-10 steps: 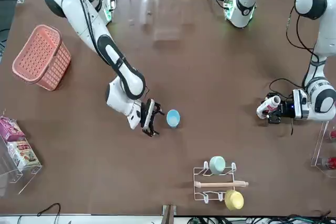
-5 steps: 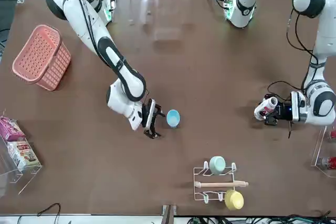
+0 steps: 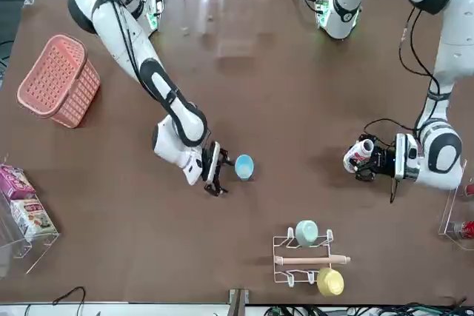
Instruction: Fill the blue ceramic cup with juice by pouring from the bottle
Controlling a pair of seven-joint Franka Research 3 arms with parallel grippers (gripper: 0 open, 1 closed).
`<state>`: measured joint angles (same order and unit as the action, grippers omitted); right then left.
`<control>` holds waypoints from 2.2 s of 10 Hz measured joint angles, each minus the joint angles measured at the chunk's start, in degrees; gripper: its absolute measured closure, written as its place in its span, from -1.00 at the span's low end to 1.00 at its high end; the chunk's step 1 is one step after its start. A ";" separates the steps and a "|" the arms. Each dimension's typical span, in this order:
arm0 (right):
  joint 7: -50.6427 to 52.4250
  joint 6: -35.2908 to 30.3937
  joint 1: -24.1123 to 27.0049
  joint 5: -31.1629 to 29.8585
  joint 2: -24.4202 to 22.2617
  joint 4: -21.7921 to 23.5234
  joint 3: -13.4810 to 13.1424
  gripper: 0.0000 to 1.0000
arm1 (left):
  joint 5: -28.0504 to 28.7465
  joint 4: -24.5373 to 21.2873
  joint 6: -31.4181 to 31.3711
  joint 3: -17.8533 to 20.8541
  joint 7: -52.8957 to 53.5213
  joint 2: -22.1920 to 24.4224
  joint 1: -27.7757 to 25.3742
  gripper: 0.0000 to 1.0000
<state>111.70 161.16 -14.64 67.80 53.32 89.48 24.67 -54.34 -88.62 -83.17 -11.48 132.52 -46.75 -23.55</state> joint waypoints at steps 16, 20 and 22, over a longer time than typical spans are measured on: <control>0.02 1.57 0.44 0.29 2.68 -0.91 3.86 -0.83 | -10.52 -7.84 -32.22 0.01 -12.81 9.24 24.84 0.17; 0.04 2.16 0.22 0.33 3.62 -2.14 4.33 -0.77 | -9.69 -7.91 -36.20 2.57 -13.37 9.31 31.15 0.17; 0.08 2.23 0.22 0.34 3.94 -2.40 4.36 -0.55 | -5.34 -7.28 -38.37 3.27 -16.15 9.35 33.05 0.17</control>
<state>111.78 163.39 -14.42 68.14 57.26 87.08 29.03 -59.68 -95.90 -121.54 -8.21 116.38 -37.40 9.49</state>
